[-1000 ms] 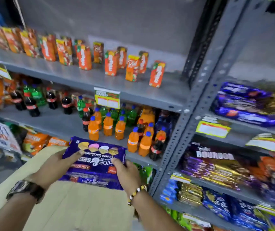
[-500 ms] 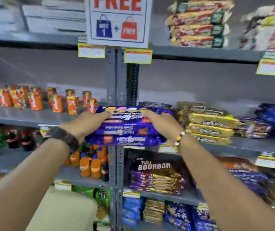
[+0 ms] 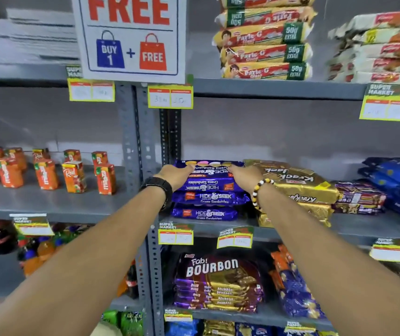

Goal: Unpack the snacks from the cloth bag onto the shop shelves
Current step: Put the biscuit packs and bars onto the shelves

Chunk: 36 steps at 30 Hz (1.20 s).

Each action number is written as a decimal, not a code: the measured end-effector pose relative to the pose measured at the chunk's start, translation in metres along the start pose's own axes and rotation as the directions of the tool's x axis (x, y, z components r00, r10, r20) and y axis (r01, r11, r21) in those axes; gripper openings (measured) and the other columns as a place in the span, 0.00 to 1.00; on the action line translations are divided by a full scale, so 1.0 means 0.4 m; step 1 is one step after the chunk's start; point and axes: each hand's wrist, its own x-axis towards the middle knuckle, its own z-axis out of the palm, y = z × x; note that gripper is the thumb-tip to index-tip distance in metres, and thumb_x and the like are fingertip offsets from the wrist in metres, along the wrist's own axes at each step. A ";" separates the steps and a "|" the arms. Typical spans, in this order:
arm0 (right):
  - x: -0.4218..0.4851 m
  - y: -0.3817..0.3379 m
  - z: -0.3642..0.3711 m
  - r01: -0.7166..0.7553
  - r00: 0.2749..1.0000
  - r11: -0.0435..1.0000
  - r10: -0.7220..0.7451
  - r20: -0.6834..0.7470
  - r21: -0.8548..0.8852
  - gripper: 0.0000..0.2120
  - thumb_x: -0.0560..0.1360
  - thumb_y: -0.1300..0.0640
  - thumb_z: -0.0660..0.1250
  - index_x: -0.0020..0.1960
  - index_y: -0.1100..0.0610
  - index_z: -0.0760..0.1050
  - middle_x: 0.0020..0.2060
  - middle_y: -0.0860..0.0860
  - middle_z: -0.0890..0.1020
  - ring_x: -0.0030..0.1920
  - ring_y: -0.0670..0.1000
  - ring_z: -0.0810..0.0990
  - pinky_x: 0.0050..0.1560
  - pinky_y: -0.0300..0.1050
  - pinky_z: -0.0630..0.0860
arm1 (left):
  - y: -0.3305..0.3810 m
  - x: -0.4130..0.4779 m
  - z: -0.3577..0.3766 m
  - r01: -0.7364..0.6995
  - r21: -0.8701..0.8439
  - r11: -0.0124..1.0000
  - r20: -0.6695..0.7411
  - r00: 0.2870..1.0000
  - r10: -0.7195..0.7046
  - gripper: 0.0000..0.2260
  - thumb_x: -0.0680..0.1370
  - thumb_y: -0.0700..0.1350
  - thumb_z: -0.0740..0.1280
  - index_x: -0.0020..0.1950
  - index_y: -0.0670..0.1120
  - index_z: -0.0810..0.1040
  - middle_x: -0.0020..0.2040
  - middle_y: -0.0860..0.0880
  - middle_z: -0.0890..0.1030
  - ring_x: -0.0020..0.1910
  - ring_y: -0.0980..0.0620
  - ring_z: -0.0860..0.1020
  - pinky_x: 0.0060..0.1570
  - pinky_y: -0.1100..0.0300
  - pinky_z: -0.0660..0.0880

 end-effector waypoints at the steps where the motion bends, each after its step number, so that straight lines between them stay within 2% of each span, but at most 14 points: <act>1: 0.018 0.007 0.016 0.001 1.000 0.998 -0.001 -0.003 -0.057 0.15 0.77 0.44 0.61 0.42 0.56 0.71 0.32 0.52 0.75 0.32 0.51 0.74 0.34 0.43 0.69 | 0.019 -0.037 0.002 -0.010 0.028 1.000 -0.001 1.000 0.010 0.36 0.60 0.76 0.66 0.51 0.46 0.80 0.48 0.46 0.85 0.45 0.43 0.84 0.54 0.47 0.80; 4: 0.047 0.025 0.048 0.019 1.000 0.984 -0.018 0.007 -0.179 0.18 0.80 0.47 0.58 0.43 0.61 0.74 0.35 0.55 0.76 0.35 0.54 0.74 0.39 0.46 0.68 | 0.052 -0.127 0.010 -0.044 0.111 0.993 -0.006 0.999 0.045 0.22 0.76 0.66 0.63 0.41 0.47 0.75 0.41 0.47 0.80 0.40 0.48 0.79 0.51 0.54 0.77; 7: 0.063 0.048 0.064 0.042 0.999 0.965 -0.043 0.004 -0.258 0.21 0.81 0.48 0.57 0.53 0.66 0.77 0.45 0.60 0.80 0.44 0.59 0.77 0.43 0.45 0.67 | 0.039 -0.111 0.024 -0.055 0.191 0.980 0.003 0.998 0.056 0.21 0.80 0.62 0.60 0.39 0.47 0.72 0.38 0.47 0.76 0.33 0.52 0.72 0.41 0.58 0.71; 10: 0.049 0.044 0.063 0.102 0.992 0.910 -0.125 -0.033 -0.401 0.19 0.81 0.49 0.57 0.48 0.64 0.77 0.50 0.62 0.82 0.44 0.59 0.77 0.43 0.46 0.69 | 0.032 -0.113 0.023 -0.080 0.272 0.959 -0.014 0.996 0.087 0.26 0.80 0.64 0.57 0.55 0.41 0.76 0.43 0.46 0.79 0.38 0.49 0.77 0.46 0.54 0.75; 12: 0.027 0.035 0.059 0.178 0.967 0.839 -0.245 -0.066 -0.515 0.18 0.80 0.48 0.58 0.52 0.63 0.76 0.50 0.60 0.83 0.46 0.60 0.80 0.44 0.48 0.75 | 0.022 -0.131 0.028 -0.129 0.393 0.911 -0.072 0.983 0.170 0.31 0.79 0.65 0.56 0.66 0.39 0.70 0.55 0.41 0.80 0.50 0.41 0.80 0.47 0.52 0.74; 14: -0.005 0.031 0.060 0.298 0.908 0.746 -0.414 -0.065 -0.596 0.21 0.78 0.46 0.61 0.62 0.61 0.74 0.55 0.59 0.81 0.54 0.61 0.79 0.53 0.52 0.78 | -0.001 -0.177 0.030 -0.243 0.527 0.815 -0.124 0.926 0.356 0.32 0.79 0.66 0.56 0.71 0.42 0.64 0.64 0.39 0.75 0.57 0.37 0.78 0.51 0.48 0.75; 16: -0.048 0.036 0.074 0.456 0.825 0.660 -0.564 0.007 -0.598 0.24 0.77 0.46 0.62 0.68 0.58 0.70 0.64 0.57 0.77 0.63 0.61 0.74 0.63 0.56 0.74 | -0.052 -0.244 0.018 -0.358 0.646 0.674 -0.100 0.836 0.540 0.31 0.78 0.66 0.57 0.73 0.45 0.63 0.64 0.41 0.75 0.57 0.36 0.77 0.54 0.45 0.76; 20: -0.154 0.072 0.153 0.722 0.656 0.561 -0.741 0.144 -0.405 0.27 0.76 0.48 0.65 0.72 0.55 0.68 0.72 0.53 0.70 0.72 0.55 0.65 0.74 0.53 0.62 | -0.225 -0.370 -0.048 -0.341 0.801 0.492 -0.077 0.756 0.650 0.33 0.78 0.65 0.57 0.75 0.45 0.64 0.70 0.45 0.73 0.67 0.41 0.72 0.62 0.44 0.73; 22: -0.212 0.103 0.232 0.802 0.584 0.512 -0.781 0.222 -0.308 0.27 0.76 0.47 0.65 0.73 0.54 0.68 0.72 0.52 0.70 0.73 0.54 0.65 0.75 0.52 0.61 | -0.340 -0.437 -0.096 -0.257 0.851 0.458 -0.102 0.774 0.625 0.33 0.78 0.65 0.56 0.76 0.46 0.64 0.74 0.45 0.70 0.72 0.42 0.68 0.66 0.44 0.71; 25: -0.308 0.143 0.403 0.894 0.449 0.426 -0.836 0.315 -0.141 0.28 0.75 0.45 0.63 0.72 0.56 0.69 0.71 0.54 0.72 0.72 0.56 0.68 0.73 0.56 0.65 | -0.524 -0.556 -0.191 -0.096 0.868 0.486 -0.201 0.829 0.523 0.32 0.76 0.62 0.60 0.75 0.46 0.67 0.74 0.44 0.70 0.73 0.41 0.68 0.67 0.41 0.70; 26: -0.327 0.155 0.445 0.898 0.438 0.424 -0.831 0.341 -0.120 0.28 0.74 0.45 0.63 0.72 0.56 0.69 0.70 0.55 0.72 0.71 0.56 0.69 0.72 0.56 0.65 | -0.571 -0.585 -0.210 -0.081 0.868 0.490 -0.203 0.843 0.499 0.31 0.76 0.61 0.61 0.75 0.45 0.68 0.73 0.43 0.71 0.73 0.39 0.68 0.66 0.40 0.70; 30: -0.492 0.185 0.717 0.927 0.310 0.374 -0.793 0.524 0.019 0.29 0.73 0.46 0.64 0.72 0.56 0.69 0.71 0.55 0.72 0.71 0.57 0.70 0.72 0.57 0.66 | -0.809 -0.790 -0.365 0.195 0.855 0.481 -0.345 0.906 0.244 0.32 0.76 0.61 0.61 0.75 0.45 0.66 0.73 0.42 0.70 0.72 0.38 0.68 0.67 0.41 0.70; 33: -0.666 0.197 0.893 0.930 0.177 0.339 -0.748 0.640 0.139 0.28 0.73 0.47 0.64 0.70 0.57 0.71 0.68 0.58 0.74 0.69 0.60 0.72 0.69 0.60 0.68 | -0.964 -0.973 -0.480 0.416 0.765 0.493 -0.491 0.871 0.027 0.32 0.78 0.61 0.59 0.77 0.47 0.60 0.78 0.43 0.64 0.76 0.39 0.62 0.71 0.43 0.62; 36: -0.871 0.202 1.077 0.931 -0.007 0.258 -0.696 0.718 0.260 0.27 0.73 0.45 0.62 0.68 0.57 0.73 0.65 0.57 0.77 0.66 0.58 0.75 0.68 0.53 0.68 | -1.130 -1.179 -0.611 0.617 0.625 0.478 -0.632 0.759 -0.153 0.31 0.79 0.61 0.58 0.78 0.48 0.58 0.79 0.45 0.60 0.77 0.42 0.59 0.74 0.45 0.61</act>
